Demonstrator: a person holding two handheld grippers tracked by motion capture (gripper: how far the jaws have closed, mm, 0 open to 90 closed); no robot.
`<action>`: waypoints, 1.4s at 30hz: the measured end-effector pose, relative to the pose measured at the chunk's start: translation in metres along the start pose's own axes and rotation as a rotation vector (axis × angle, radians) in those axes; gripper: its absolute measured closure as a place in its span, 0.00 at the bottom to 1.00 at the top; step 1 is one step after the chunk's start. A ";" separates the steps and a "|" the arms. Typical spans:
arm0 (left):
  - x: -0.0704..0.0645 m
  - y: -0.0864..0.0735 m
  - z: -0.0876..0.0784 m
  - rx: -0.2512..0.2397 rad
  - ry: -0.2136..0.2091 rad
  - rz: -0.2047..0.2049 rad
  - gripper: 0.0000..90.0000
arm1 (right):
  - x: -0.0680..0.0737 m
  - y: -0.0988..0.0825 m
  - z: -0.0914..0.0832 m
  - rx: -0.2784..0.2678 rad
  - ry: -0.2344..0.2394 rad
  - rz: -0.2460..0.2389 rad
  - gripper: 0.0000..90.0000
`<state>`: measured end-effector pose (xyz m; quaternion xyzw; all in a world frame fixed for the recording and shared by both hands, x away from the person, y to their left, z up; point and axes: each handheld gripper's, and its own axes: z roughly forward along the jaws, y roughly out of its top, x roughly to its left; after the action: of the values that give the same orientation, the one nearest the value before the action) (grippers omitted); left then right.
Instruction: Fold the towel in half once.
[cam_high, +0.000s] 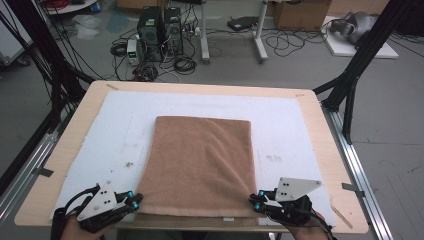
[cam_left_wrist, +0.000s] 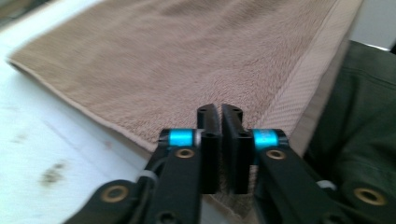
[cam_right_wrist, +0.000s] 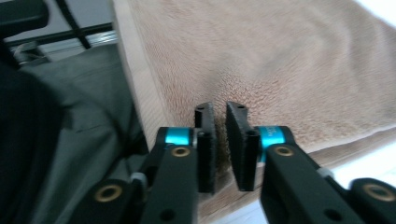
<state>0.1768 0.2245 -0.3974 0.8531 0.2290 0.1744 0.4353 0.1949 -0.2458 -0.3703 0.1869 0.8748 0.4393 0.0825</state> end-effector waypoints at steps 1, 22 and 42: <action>0.001 -0.002 0.002 0.001 -0.003 -0.013 0.77 | -0.002 -0.003 0.001 0.000 0.026 0.019 0.76; 0.014 -0.011 0.028 -0.016 0.000 -0.007 0.67 | -0.044 -0.002 0.034 0.017 -0.007 0.042 0.58; 0.009 -0.028 0.046 0.073 -0.070 -0.012 0.74 | -0.076 -0.032 0.067 0.145 -0.049 0.135 0.90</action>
<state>0.2008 0.2135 -0.4448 0.8726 0.2250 0.1335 0.4124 0.2775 -0.2443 -0.4379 0.2617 0.8873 0.3749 0.0605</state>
